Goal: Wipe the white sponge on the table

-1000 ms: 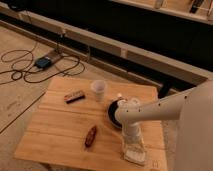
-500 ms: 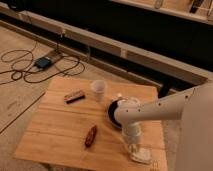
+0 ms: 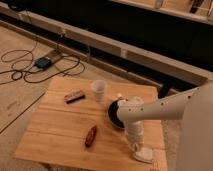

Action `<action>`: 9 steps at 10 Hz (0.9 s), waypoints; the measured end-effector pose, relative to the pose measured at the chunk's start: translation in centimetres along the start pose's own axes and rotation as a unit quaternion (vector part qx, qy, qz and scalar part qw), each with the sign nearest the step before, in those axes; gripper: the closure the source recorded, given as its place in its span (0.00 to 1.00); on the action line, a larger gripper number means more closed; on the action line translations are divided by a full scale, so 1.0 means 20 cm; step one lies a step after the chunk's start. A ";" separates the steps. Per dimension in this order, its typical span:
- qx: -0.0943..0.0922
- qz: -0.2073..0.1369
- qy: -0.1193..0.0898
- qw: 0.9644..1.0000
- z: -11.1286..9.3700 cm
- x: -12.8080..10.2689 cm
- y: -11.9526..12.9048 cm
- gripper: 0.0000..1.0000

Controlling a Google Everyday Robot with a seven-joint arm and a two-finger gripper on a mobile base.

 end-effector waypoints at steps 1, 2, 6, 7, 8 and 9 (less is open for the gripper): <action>-0.003 0.009 -0.006 1.000 -0.02 -0.05 -0.02 1.00; -0.008 0.013 -0.012 1.000 -0.04 -0.11 -0.03 1.00; -0.042 -0.011 -0.017 0.999 -0.12 -0.21 0.15 1.00; -0.056 -0.023 -0.013 0.998 -0.14 -0.18 0.22 1.00; -0.066 -0.036 -0.007 0.997 -0.15 -0.14 0.28 1.00; -0.075 -0.050 0.002 0.996 -0.15 -0.08 0.34 1.00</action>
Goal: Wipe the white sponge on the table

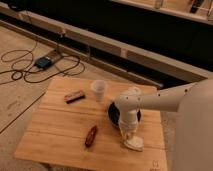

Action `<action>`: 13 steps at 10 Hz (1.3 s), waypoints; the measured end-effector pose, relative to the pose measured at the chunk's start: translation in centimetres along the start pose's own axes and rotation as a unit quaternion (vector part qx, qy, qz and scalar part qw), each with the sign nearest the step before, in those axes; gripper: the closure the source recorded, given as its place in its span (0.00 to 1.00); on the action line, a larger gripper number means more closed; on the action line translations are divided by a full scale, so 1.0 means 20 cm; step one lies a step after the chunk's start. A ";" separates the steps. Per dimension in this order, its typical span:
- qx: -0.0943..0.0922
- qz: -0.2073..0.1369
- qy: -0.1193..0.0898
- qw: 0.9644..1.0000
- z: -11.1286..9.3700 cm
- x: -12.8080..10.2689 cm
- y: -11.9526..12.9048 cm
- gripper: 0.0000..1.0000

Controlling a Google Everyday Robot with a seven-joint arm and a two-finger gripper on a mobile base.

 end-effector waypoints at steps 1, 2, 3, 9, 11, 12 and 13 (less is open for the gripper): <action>-0.007 -0.012 0.010 1.000 0.01 0.07 0.04 1.00; -0.009 -0.019 0.020 1.000 0.02 0.13 0.05 1.00; -0.008 -0.021 0.028 0.999 0.03 0.17 0.04 1.00; 0.014 0.076 0.044 0.996 0.13 0.17 -0.37 1.00; 0.019 0.103 0.031 0.994 0.11 0.06 -0.48 1.00; 0.019 0.110 0.026 0.993 0.10 0.00 -0.50 1.00; 0.018 0.109 0.021 0.994 0.09 -0.04 -0.49 1.00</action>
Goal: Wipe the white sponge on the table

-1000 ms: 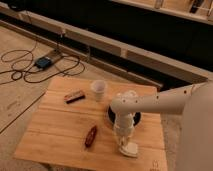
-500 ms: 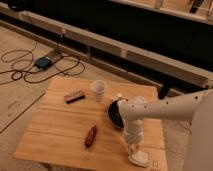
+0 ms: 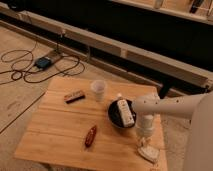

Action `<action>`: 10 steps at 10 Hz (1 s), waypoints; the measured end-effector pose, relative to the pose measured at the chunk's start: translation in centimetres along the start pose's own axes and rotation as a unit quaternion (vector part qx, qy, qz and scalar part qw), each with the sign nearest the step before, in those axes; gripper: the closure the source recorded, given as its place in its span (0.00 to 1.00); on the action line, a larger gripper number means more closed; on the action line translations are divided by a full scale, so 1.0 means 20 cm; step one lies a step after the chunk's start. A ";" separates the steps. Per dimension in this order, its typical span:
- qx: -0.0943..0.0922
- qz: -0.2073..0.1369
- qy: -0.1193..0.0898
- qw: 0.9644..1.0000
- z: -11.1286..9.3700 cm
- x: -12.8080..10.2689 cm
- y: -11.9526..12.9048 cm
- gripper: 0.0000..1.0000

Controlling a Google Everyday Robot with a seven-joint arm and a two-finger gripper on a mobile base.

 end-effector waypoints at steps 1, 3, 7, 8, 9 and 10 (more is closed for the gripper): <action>-0.007 -0.004 -0.008 1.000 -0.02 -0.05 0.05 1.00; -0.024 -0.025 -0.018 0.999 -0.08 -0.08 0.19 1.00; -0.068 -0.088 -0.011 0.994 -0.14 0.10 0.48 1.00; -0.075 -0.099 -0.001 0.992 -0.13 0.18 0.52 1.00; -0.079 -0.110 0.010 0.991 -0.10 0.26 0.53 1.00; -0.080 -0.117 0.021 0.990 -0.08 0.32 0.53 1.00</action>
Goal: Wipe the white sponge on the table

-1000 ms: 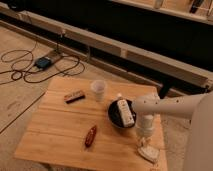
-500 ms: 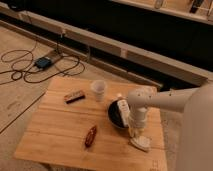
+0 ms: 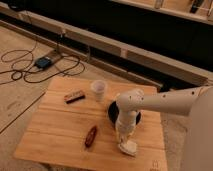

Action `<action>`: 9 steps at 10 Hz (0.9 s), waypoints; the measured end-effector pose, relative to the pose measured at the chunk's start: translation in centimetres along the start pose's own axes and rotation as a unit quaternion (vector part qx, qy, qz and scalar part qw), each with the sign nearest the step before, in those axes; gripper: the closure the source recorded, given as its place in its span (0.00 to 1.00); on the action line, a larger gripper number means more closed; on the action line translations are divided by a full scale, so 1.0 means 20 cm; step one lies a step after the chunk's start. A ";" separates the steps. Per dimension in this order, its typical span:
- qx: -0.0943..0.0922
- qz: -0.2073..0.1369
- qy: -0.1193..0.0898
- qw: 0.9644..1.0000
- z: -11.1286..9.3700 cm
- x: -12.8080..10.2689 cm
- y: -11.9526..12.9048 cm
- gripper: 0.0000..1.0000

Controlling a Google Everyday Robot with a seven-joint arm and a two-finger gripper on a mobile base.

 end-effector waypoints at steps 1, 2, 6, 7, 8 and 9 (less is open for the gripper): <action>0.002 0.002 0.012 1.000 0.04 0.05 -0.02 1.00; 0.005 0.011 0.025 1.000 0.07 0.08 -0.08 1.00; 0.017 0.116 0.043 0.992 0.14 0.05 -0.42 1.00; 0.020 0.141 0.036 0.989 0.12 -0.01 -0.51 1.00; 0.020 0.156 0.024 0.987 0.08 -0.08 -0.57 1.00; 0.019 0.166 0.014 0.986 0.04 -0.13 -0.60 1.00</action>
